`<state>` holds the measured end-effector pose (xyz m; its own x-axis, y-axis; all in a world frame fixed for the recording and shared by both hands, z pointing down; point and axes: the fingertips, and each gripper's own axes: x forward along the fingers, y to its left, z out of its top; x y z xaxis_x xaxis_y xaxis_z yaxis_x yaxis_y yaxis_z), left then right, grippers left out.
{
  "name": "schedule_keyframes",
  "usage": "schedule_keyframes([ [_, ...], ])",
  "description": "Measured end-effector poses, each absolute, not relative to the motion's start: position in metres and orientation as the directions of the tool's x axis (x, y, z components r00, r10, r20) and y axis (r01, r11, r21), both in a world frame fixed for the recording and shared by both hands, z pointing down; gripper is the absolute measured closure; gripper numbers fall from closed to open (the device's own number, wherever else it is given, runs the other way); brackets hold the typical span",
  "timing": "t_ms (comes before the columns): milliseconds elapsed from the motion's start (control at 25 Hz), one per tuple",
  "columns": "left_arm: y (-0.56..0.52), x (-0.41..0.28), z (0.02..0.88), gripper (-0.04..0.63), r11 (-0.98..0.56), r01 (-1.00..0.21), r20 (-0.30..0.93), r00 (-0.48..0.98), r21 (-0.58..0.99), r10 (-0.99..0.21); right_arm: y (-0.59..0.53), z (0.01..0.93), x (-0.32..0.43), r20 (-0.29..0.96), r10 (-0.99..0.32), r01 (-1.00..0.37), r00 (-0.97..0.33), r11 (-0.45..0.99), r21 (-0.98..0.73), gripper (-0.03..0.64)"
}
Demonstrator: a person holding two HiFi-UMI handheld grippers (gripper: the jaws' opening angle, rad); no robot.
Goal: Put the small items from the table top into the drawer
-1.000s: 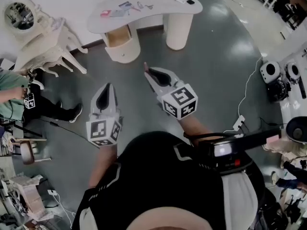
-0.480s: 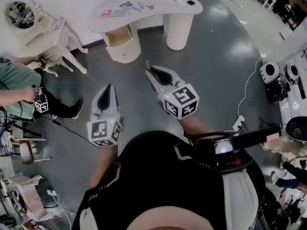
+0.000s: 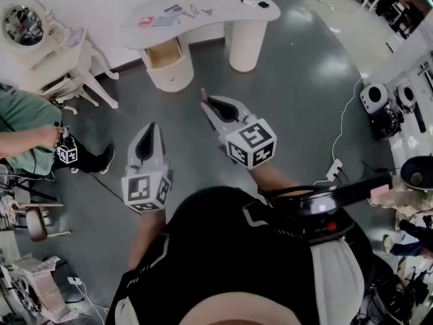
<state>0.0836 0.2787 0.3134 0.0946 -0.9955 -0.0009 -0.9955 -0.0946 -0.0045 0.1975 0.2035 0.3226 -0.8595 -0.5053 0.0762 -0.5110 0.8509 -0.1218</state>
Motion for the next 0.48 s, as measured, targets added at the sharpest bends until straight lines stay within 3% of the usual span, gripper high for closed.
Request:
schedule_keyframes([
  [480,0.289,0.044,0.322,0.595,-0.132,-0.991,-0.008,0.132,0.025,-0.991,0.215,0.329,0.163,0.103,-0.534,-0.544,-0.839,0.831,-0.121,0.569],
])
